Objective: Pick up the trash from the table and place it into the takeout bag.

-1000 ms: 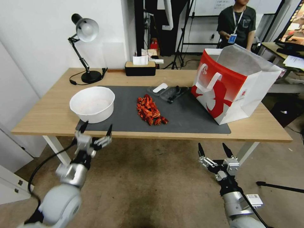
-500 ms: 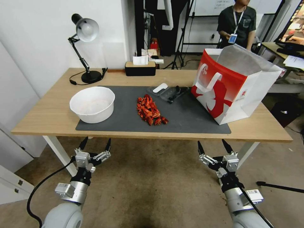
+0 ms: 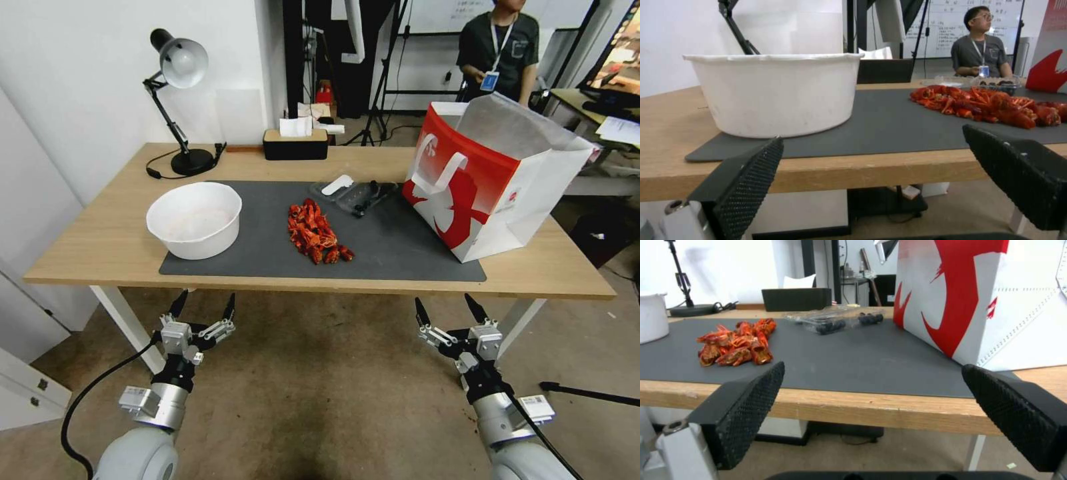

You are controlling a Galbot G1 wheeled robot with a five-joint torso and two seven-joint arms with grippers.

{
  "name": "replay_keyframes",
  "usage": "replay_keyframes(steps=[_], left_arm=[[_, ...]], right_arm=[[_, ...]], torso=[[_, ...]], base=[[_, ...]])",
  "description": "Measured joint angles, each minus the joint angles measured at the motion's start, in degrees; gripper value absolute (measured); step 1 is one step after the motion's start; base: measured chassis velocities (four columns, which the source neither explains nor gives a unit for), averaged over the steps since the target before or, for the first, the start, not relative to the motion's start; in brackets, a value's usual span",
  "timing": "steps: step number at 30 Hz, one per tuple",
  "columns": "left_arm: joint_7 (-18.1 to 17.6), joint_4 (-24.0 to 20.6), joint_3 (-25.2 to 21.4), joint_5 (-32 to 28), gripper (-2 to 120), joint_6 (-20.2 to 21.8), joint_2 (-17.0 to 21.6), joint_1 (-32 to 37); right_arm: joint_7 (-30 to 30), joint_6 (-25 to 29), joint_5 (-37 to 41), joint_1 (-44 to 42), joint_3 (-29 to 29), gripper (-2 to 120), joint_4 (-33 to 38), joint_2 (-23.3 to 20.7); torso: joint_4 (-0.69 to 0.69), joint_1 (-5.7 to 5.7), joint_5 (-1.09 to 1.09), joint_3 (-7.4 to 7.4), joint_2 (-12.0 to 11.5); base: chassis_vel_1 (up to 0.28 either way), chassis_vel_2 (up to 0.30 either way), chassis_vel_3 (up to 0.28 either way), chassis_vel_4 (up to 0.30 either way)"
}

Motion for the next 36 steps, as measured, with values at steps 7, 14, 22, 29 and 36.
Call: replay_keyframes(steps=[7, 14, 22, 29, 36], left_arm=[[0.0, 0.0, 0.02, -0.03, 100, 0.0, 0.04, -0.05], [0.0, 0.01, 0.03, -0.05, 100, 0.0, 0.07, -0.06], [0.0, 0.0, 0.07, -0.09, 100, 0.03, 0.11, -0.08], [-0.02, 0.0, 0.1, -0.1, 100, 0.05, 0.13, -0.08], [-0.02, -0.02, 0.11, -0.1, 100, 0.08, 0.13, -0.08]], right_arm=[[-0.01, -0.03, 0.0, -0.02, 0.02, 100, 0.04, 0.0], [-0.01, -0.04, 0.01, -0.03, 0.02, 100, 0.05, 0.0], [0.0, -0.05, 0.02, -0.03, 0.02, 100, 0.11, 0.01], [0.01, -0.05, 0.02, -0.03, 0.02, 100, 0.11, 0.01], [0.03, -0.04, 0.02, -0.03, 0.01, 100, 0.12, 0.01]], torso=[[0.0, 0.0, 0.0, 0.0, 0.0], [0.0, 0.0, 0.0, 0.0, 0.0], [0.0, 0.0, 0.0, 0.0, 0.0], [0.0, 0.0, 0.0, 0.0, 0.0], [0.0, 0.0, 0.0, 0.0, 0.0]], base=[[0.0, 0.0, 0.0, 0.0], [0.0, 0.0, 0.0, 0.0], [0.0, 0.0, 0.0, 0.0], [0.0, 0.0, 0.0, 0.0], [0.0, 0.0, 0.0, 0.0]])
